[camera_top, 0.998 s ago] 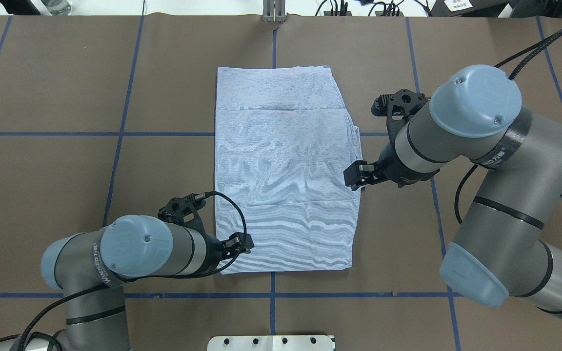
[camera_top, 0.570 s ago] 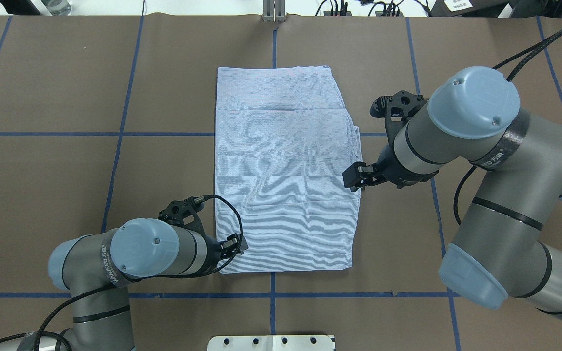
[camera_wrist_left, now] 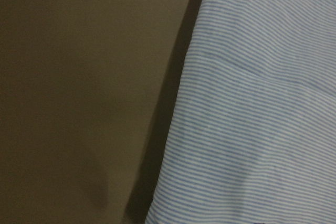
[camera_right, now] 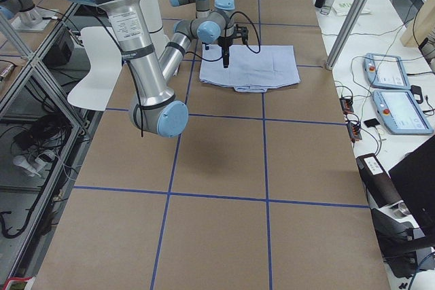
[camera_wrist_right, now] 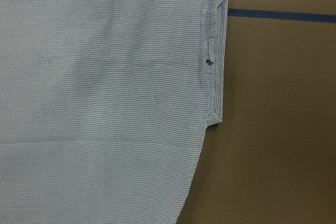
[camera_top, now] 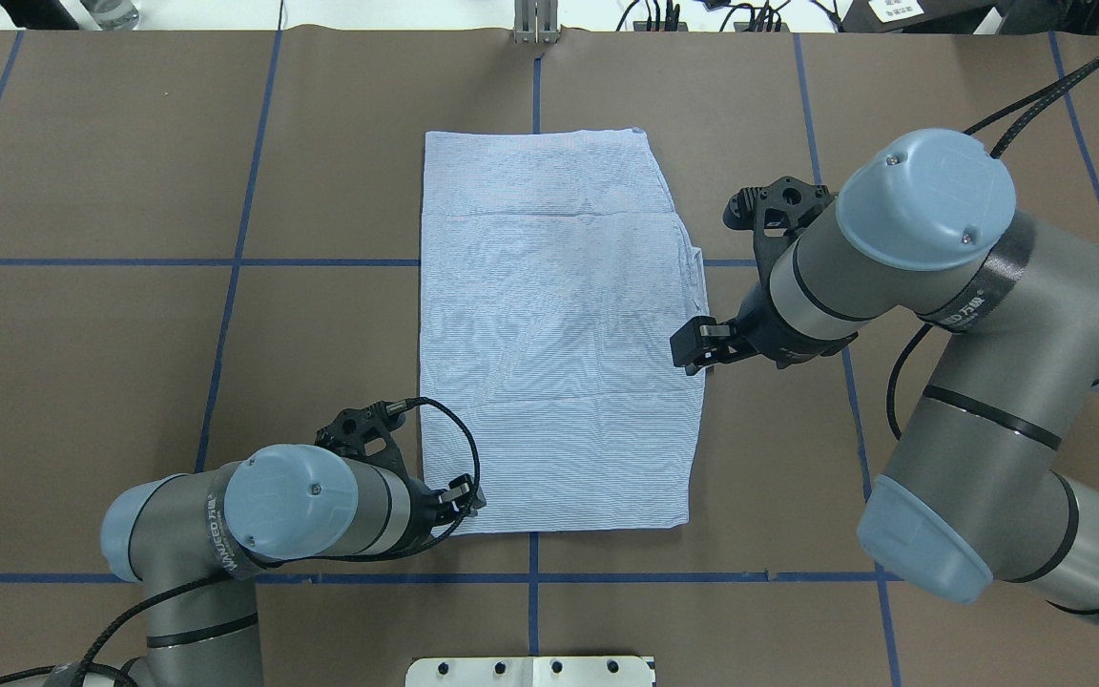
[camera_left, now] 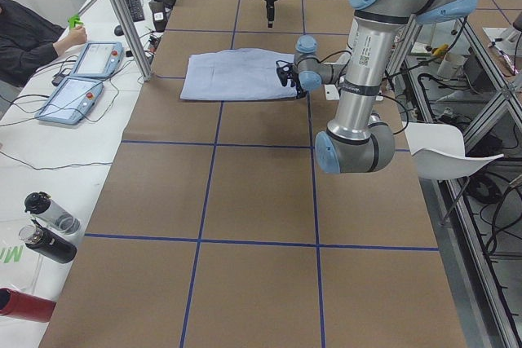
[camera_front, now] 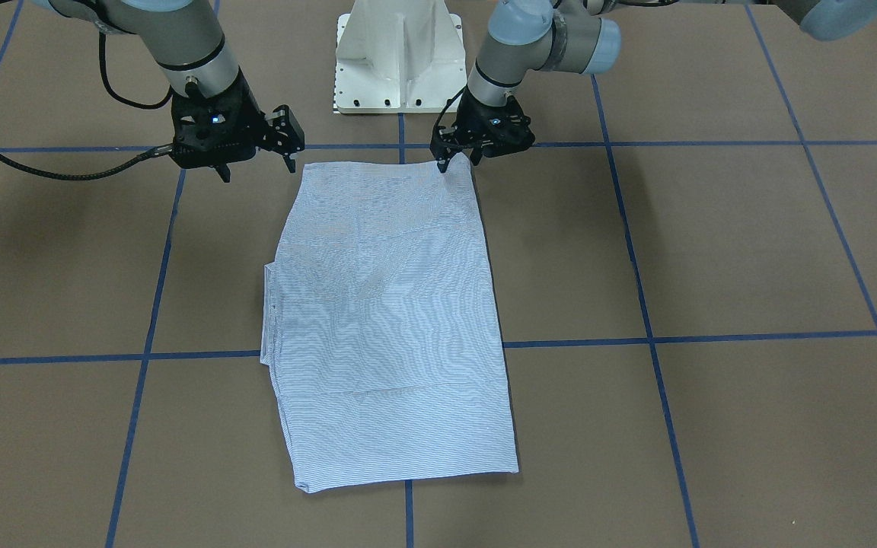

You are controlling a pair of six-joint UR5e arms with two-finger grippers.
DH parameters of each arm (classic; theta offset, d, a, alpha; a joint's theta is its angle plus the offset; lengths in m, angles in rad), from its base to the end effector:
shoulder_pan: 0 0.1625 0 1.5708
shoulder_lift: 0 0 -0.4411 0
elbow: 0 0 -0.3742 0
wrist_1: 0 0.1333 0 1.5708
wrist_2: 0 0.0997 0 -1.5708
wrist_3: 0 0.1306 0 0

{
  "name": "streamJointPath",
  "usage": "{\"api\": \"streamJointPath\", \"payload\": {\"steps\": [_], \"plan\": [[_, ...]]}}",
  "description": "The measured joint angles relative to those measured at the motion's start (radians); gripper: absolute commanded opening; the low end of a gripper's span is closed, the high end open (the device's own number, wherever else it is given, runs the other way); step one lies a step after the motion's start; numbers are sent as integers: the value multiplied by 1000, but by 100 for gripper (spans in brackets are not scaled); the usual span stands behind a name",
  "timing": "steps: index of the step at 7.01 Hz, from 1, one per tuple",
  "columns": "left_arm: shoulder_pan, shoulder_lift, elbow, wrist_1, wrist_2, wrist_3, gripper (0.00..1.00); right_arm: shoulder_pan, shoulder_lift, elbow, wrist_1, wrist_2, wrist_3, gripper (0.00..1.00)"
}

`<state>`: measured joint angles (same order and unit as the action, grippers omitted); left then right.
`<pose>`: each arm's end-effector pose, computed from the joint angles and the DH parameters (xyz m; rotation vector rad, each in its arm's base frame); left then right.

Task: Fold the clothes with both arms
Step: 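Lower both grippers to the two shirt corners nearest the robot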

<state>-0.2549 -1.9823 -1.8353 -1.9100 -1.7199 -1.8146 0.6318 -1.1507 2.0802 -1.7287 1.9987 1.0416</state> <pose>0.5816 -0.2692 0.3161 -0.1313 1.0205 -0.3786 -0.4036 -0.3934 0.2810 0.0767 -0.8571 -0.0689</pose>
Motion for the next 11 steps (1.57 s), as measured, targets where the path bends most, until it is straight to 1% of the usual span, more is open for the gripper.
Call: {"api": "streamJointPath", "payload": {"steps": [1, 2, 3, 7, 8, 9, 10, 11], "plan": [[1, -1, 0, 0, -1, 0, 54, 0, 1, 0, 0, 0, 0, 100], [1, -2, 1, 0, -1, 0, 31, 0, 2, 0, 0, 1, 0, 100], [2, -3, 1, 0, -2, 0, 0, 0, 3, 0, 1, 1, 0, 100], [0, -2, -12, 1, -4, -2, 0, -2, 10, 14, 1, 1, 20, 100], [-1, -4, -20, 4, -4, -2, 0, -14, 15, 18, 1, 0, 82, 100], [-3, -6, -29, 10, -6, -2, 0, -43, 24, 19, 6, -6, 186, 100], [-4, -9, -36, 19, -7, -2, 0, -85, 32, 18, 12, -22, 300, 100], [-5, -11, -44, 24, -9, -2, 0, -139, 35, 15, 15, -59, 406, 100]]}}
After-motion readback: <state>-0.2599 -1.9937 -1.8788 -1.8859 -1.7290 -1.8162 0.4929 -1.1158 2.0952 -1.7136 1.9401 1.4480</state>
